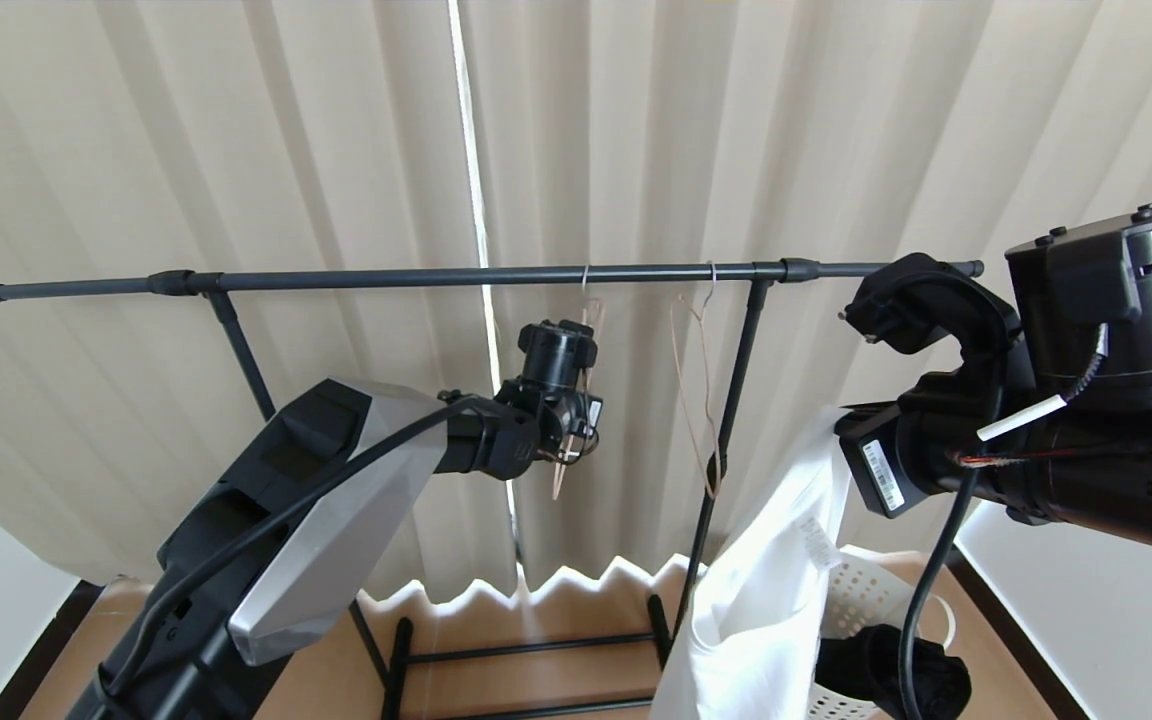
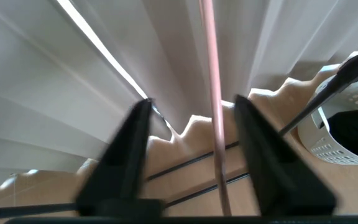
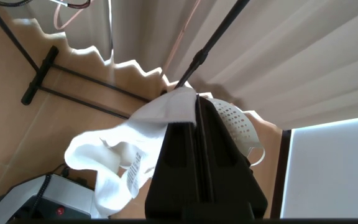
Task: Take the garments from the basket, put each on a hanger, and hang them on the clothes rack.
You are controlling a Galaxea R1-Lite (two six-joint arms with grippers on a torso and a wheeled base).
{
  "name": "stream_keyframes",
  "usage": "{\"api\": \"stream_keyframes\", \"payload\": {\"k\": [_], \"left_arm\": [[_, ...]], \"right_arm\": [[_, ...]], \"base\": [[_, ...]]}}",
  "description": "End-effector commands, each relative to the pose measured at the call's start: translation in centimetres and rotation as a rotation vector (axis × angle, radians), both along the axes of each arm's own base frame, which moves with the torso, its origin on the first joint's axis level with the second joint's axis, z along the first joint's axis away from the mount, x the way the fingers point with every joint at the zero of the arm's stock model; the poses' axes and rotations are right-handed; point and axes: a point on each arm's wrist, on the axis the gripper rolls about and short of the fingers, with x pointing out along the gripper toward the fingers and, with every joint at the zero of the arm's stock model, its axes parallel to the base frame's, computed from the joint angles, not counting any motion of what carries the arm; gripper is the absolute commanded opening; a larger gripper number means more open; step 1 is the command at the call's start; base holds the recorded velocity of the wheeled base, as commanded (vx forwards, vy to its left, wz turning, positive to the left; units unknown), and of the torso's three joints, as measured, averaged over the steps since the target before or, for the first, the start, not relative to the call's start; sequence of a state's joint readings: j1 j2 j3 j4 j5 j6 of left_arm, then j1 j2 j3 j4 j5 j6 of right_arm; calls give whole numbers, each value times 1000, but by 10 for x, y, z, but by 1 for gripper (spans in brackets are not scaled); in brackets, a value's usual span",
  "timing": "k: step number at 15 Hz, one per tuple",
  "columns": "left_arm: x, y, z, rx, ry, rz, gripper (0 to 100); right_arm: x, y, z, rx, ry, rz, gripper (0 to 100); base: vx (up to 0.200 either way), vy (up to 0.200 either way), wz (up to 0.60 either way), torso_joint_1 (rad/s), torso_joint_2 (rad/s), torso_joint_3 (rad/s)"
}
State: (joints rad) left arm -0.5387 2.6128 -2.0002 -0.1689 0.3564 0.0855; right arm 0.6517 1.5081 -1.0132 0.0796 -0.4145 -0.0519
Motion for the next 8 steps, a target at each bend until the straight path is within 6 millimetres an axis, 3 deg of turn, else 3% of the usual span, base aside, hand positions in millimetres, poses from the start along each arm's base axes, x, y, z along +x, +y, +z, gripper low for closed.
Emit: {"api": "stream_keyframes", "payload": {"k": [1,8], "left_arm": [[0,1,3,-2,-5,6,0],[-2,-1,17,-24,-43,16,0]], "right_arm": [[0,0,-1,-1,2,1,0],[-1,-1,0,-1,1,1,0]], "base": [[0,0,0,0,0,0],[0,0,0,0,0,0]]}}
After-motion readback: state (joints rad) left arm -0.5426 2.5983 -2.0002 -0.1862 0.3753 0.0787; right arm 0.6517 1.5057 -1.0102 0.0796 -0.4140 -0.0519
